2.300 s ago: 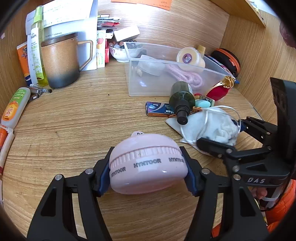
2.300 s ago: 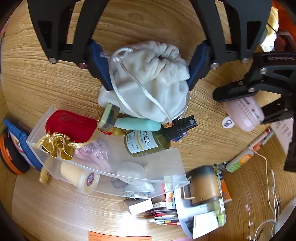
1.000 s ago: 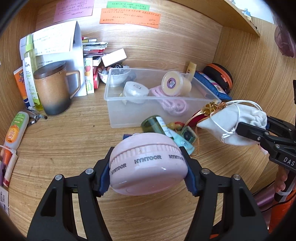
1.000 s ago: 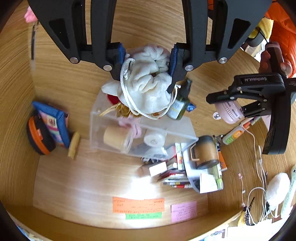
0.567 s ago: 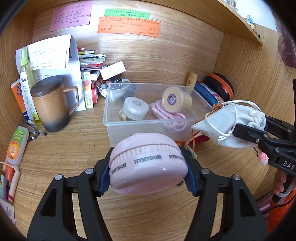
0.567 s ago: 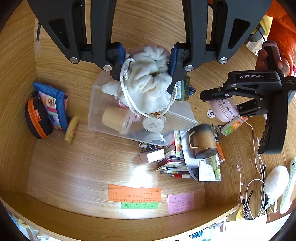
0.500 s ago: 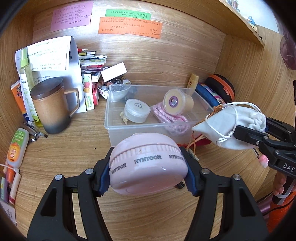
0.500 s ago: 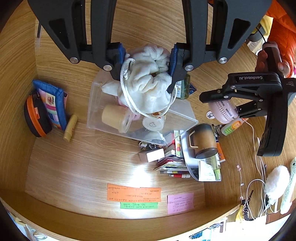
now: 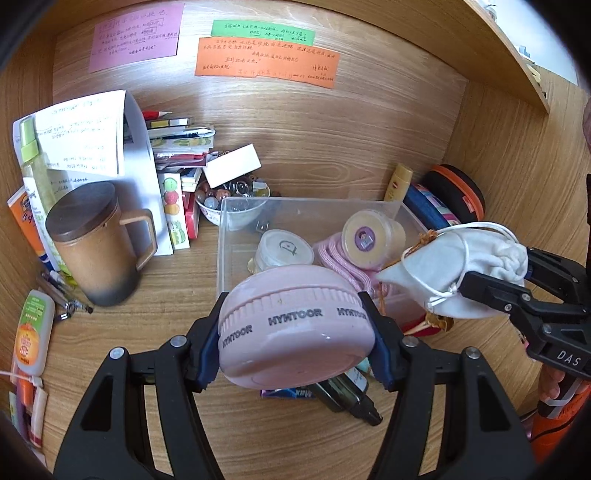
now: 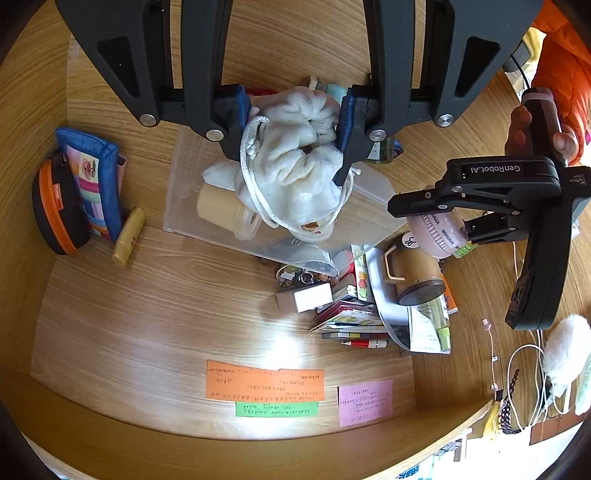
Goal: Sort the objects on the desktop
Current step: 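Lift the pink case and white pouch with both grippers toward the clear box, then lower the pink case and white pouch into the clear box and open both grippers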
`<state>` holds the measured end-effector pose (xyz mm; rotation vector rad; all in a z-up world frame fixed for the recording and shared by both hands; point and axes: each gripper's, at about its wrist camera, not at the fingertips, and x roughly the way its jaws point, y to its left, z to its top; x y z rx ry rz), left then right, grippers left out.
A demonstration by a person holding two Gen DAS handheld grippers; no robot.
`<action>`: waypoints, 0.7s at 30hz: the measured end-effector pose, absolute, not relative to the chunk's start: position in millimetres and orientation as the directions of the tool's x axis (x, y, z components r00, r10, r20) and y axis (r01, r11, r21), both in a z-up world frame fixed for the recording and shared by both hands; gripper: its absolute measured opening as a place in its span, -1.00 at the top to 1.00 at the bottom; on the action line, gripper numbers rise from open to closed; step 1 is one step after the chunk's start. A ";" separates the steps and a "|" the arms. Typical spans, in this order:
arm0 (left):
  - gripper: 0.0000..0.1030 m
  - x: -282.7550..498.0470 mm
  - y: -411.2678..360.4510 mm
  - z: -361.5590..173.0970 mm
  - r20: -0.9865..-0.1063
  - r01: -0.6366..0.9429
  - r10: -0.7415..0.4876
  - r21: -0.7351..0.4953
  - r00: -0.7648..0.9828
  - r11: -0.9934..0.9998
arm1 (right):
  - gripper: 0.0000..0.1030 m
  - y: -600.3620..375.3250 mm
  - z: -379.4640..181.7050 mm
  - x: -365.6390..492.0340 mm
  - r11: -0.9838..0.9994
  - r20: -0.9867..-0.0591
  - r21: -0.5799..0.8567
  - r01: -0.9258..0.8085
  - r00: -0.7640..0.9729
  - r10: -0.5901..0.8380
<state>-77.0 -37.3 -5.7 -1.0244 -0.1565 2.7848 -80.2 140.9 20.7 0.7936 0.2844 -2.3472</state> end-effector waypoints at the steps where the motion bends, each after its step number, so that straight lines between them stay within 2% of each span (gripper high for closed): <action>1: -0.25 -79.8 -37.2 -5.2 -0.633 -0.125 0.196 -0.156 -0.749 -0.980 | 0.35 139.6 20.1 -82.8 -0.773 -0.609 0.001 0.635 -0.613 -0.504; 21: -0.25 -133.1 -40.7 -10.6 -0.658 -0.137 0.206 -0.156 -0.724 -0.978 | 0.35 111.4 2.2 -129.0 -0.746 -0.659 0.022 0.665 -0.552 -0.511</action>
